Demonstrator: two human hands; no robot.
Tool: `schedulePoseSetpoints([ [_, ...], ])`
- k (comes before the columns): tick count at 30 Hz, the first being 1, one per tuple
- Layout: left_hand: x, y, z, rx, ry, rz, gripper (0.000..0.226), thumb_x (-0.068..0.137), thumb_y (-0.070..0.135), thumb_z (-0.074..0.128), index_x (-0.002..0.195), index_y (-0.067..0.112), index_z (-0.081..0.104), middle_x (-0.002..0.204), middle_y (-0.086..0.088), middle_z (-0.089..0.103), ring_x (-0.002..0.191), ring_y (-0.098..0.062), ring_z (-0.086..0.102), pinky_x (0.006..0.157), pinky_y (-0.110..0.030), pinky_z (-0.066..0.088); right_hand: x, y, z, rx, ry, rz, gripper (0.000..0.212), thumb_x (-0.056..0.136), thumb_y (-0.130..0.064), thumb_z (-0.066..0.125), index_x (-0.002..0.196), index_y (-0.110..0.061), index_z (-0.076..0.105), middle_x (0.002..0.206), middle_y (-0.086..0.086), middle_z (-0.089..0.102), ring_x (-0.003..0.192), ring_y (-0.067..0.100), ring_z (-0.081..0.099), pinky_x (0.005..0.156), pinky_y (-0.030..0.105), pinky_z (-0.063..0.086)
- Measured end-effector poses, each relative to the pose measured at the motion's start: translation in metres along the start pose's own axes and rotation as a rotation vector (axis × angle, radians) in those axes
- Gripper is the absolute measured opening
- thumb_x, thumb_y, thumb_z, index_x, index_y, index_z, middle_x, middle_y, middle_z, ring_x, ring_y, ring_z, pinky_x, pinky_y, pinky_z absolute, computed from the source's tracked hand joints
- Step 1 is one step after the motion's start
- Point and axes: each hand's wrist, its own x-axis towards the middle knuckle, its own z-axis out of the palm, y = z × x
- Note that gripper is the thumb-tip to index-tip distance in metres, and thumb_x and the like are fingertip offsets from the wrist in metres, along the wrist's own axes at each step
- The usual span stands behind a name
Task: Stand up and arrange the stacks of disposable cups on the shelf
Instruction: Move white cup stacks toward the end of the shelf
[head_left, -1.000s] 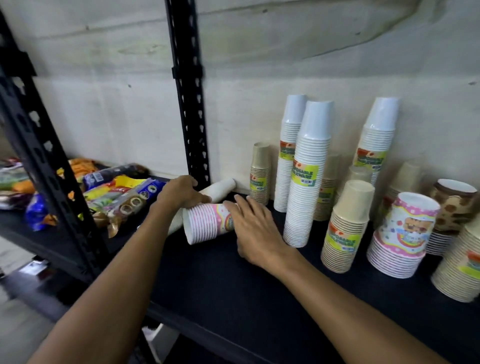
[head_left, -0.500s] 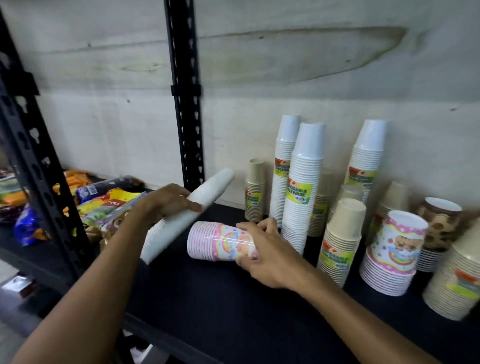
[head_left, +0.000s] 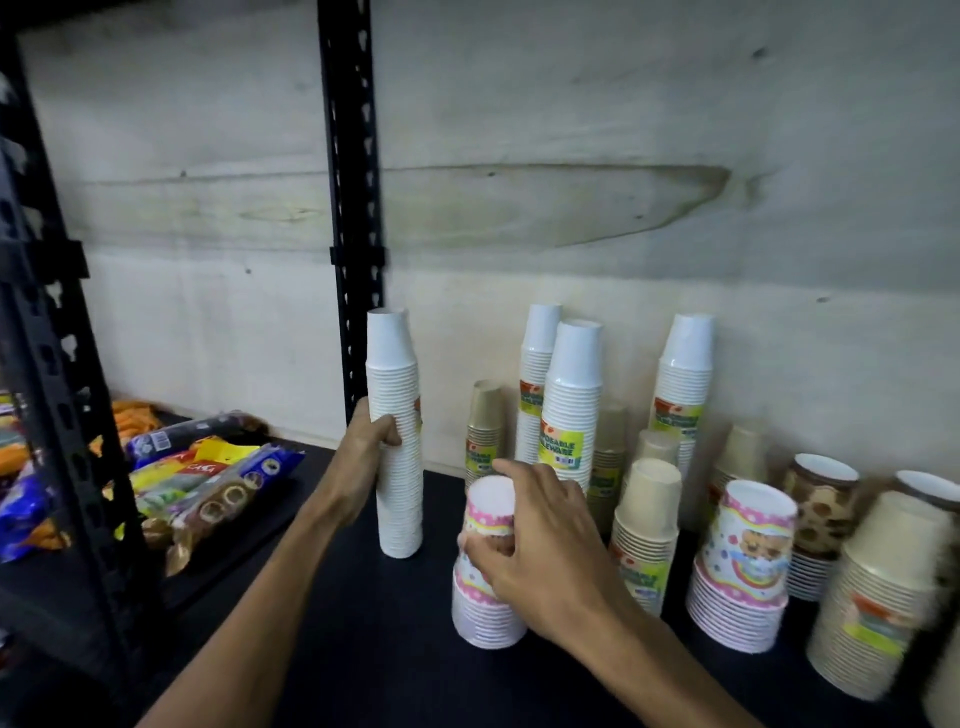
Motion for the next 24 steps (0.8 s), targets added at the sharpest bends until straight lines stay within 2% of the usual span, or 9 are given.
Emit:
schedulePoseSetpoints([
  [3, 0.001, -0.003, 0.005, 0.175, 0.037, 0.051, 0.081, 0.059, 0.042, 0.079, 0.124, 0.014, 0.039, 0.107, -0.003, 0.061, 0.096, -0.019, 0.062, 0.085, -0.038, 0.053, -0.004, 0.005, 0.006, 0.022, 0.034, 0.012, 0.066, 0.087, -0.054, 0.059, 0.143, -0.034, 0.031, 0.137, -0.011, 0.041, 0.123, 0.015, 0.036, 0.104, 0.027, 0.033],
  [5, 0.005, -0.009, 0.005, 0.229, 0.054, 0.08, 0.079, 0.068, 0.032, 0.088, 0.123, 0.016, 0.034, 0.103, -0.002, 0.064, 0.092, -0.015, 0.066, 0.081, -0.034, 0.056, -0.007, 0.008, 0.011, 0.038, 0.044, 0.015, 0.072, 0.087, -0.052, 0.06, 0.148, -0.034, 0.026, 0.14, -0.012, 0.039, 0.125, 0.014, 0.035, 0.107, 0.026, 0.032],
  [8, 0.005, -0.016, 0.001, 0.236, 0.039, 0.079, 0.072, 0.071, 0.023, 0.087, 0.123, 0.018, 0.037, 0.107, -0.004, 0.068, 0.097, -0.017, 0.069, 0.083, -0.034, 0.056, -0.015, 0.011, 0.02, 0.084, 0.067, 0.035, 0.084, 0.085, -0.053, 0.063, 0.152, -0.033, 0.016, 0.144, -0.012, 0.037, 0.13, 0.012, 0.032, 0.109, 0.026, 0.032],
  [11, -0.001, -0.019, -0.007, 0.21, 0.003, 0.077, 0.07, 0.068, 0.031, 0.087, 0.124, 0.023, 0.047, 0.111, 0.001, 0.068, 0.102, -0.015, 0.067, 0.087, -0.035, 0.055, -0.026, 0.015, 0.03, 0.132, 0.086, 0.044, 0.098, 0.082, -0.055, 0.065, 0.154, -0.032, 0.003, 0.148, -0.014, 0.032, 0.13, 0.009, 0.029, 0.109, 0.024, 0.032],
  [14, -0.009, -0.02, -0.012, 0.219, -0.04, 0.08, 0.066, 0.065, 0.043, 0.083, 0.123, 0.029, 0.055, 0.113, 0.004, 0.069, 0.105, -0.011, 0.066, 0.088, -0.031, 0.053, -0.038, 0.023, 0.037, 0.173, 0.024, 0.083, 0.109, 0.081, -0.056, 0.067, 0.153, -0.033, -0.012, 0.155, -0.016, 0.02, 0.139, 0.006, 0.024, 0.114, 0.023, 0.029],
  [17, -0.018, -0.03, -0.01, 0.309, -0.057, 0.071, 0.067, 0.068, 0.033, 0.088, 0.122, 0.034, 0.049, 0.108, 0.01, 0.067, 0.097, 0.002, 0.065, 0.077, -0.014, 0.049, -0.044, 0.03, 0.044, 0.221, -0.047, 0.149, 0.112, 0.078, -0.057, 0.069, 0.153, -0.032, -0.009, 0.156, -0.017, 0.019, 0.142, 0.005, 0.025, 0.114, 0.023, 0.029],
  [19, -0.024, -0.041, -0.009, 0.368, -0.034, 0.049, 0.076, 0.067, 0.025, 0.088, 0.127, 0.031, 0.041, 0.111, 0.016, 0.061, 0.098, 0.002, 0.063, 0.076, -0.011, 0.048, -0.046, 0.034, 0.049, 0.25, -0.083, 0.174, 0.11, 0.076, -0.06, 0.069, 0.154, -0.033, -0.004, 0.155, -0.017, 0.023, 0.141, 0.004, 0.03, 0.114, 0.024, 0.032],
  [22, -0.027, -0.05, -0.015, 0.32, -0.001, -0.009, 0.088, 0.062, 0.026, 0.091, 0.13, 0.028, 0.036, 0.116, 0.017, 0.058, 0.107, -0.003, 0.06, 0.089, -0.024, 0.048, -0.047, 0.04, 0.057, 0.259, -0.107, 0.176, 0.104, 0.074, -0.064, 0.067, 0.153, -0.033, 0.008, 0.151, -0.018, 0.031, 0.137, 0.002, 0.034, 0.113, 0.023, 0.033],
  [24, -0.028, -0.053, -0.02, 0.305, -0.006, -0.032, 0.093, 0.052, 0.039, 0.094, 0.128, 0.026, 0.041, 0.117, 0.012, 0.063, 0.107, -0.005, 0.063, 0.095, -0.03, 0.05, -0.047, 0.042, 0.059, 0.28, -0.106, 0.181, 0.102, 0.073, -0.066, 0.066, 0.153, -0.034, 0.011, 0.151, -0.019, 0.032, 0.136, 0.001, 0.034, 0.114, 0.023, 0.033],
])
